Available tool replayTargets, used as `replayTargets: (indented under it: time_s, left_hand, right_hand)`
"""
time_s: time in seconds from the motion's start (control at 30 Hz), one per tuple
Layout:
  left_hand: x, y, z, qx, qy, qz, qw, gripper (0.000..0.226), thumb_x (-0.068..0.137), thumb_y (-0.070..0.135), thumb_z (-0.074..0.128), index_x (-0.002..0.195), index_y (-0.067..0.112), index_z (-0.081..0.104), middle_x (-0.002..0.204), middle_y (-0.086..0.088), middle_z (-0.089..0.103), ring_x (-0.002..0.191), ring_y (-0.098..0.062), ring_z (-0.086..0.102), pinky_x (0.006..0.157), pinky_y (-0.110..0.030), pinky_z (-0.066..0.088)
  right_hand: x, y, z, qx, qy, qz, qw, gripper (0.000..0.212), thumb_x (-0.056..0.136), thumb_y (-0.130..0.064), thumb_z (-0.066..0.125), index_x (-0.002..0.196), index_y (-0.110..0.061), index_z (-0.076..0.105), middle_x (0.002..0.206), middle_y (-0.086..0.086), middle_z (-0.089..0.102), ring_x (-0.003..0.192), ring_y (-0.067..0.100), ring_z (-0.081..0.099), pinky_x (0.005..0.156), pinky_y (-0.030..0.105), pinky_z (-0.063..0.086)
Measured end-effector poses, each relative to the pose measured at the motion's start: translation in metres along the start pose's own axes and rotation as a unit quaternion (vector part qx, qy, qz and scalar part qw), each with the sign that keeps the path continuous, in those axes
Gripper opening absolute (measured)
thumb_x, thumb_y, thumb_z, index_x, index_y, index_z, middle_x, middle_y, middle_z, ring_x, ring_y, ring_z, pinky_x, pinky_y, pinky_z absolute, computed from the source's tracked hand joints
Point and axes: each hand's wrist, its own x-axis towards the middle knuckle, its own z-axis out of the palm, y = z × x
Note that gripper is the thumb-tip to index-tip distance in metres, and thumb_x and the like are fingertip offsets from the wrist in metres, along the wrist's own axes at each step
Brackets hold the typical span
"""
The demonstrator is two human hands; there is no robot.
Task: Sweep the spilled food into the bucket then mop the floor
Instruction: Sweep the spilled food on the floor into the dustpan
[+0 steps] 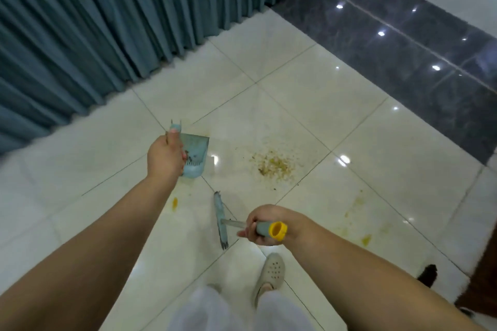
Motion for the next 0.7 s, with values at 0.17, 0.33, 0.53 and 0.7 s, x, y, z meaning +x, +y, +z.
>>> replayTargets:
  time_s: [0.17, 0.33, 0.53, 0.7]
  left_hand:
    - [-0.003, -0.01, 0.011, -0.012, 0.077, -0.006, 0.997, 0.044, 0.098, 0.046, 0.034, 0.073, 0.015, 0.052, 0.063, -0.003, 0.053, 0.053, -0.018, 0.046, 0.05, -0.026, 0.037]
    - [-0.011, -0.018, 0.029, 0.003, 0.126, 0.008, 0.992, 0.05, 0.099, 0.048, 0.031, 0.068, 0.013, 0.05, 0.062, -0.004, 0.053, 0.051, -0.02, 0.046, 0.05, -0.029, 0.039]
    - [-0.01, -0.02, 0.057, -0.017, 0.154, -0.016, 0.988, 0.048, 0.096, 0.05, 0.032, 0.063, 0.019, 0.048, 0.062, -0.004, 0.052, 0.057, -0.025, 0.048, 0.059, -0.036, 0.041]
    - [-0.008, -0.02, 0.078, -0.054, 0.168, -0.034, 0.984, 0.052, 0.095, 0.054, 0.032, 0.062, 0.018, 0.048, 0.058, -0.004, 0.051, 0.049, -0.022, 0.043, 0.058, -0.036, 0.038]
  right_hand:
    - [0.017, -0.025, -0.014, -0.073, -0.025, 0.069, 0.995, 0.017, 0.097, -0.004, 0.04, 0.104, 0.01, 0.047, 0.087, 0.023, 0.053, 0.033, 0.011, 0.047, 0.032, 0.017, 0.043]
    - [0.034, -0.058, -0.038, -0.105, -0.005, 0.088, 0.991, 0.014, 0.095, -0.003, 0.043, 0.096, 0.009, 0.048, 0.091, 0.023, 0.051, 0.025, 0.013, 0.045, 0.029, 0.016, 0.041]
    - [0.028, -0.111, -0.08, -0.074, 0.007, 0.053, 0.996, 0.01, 0.096, -0.001, 0.041, 0.093, 0.008, 0.045, 0.087, 0.023, 0.05, 0.024, 0.013, 0.044, 0.029, 0.015, 0.041]
    - [0.018, -0.162, -0.119, -0.023, 0.046, -0.009, 0.999, 0.015, 0.096, 0.002, 0.04, 0.11, 0.006, 0.039, 0.087, 0.023, 0.048, 0.023, 0.013, 0.042, 0.028, 0.014, 0.04]
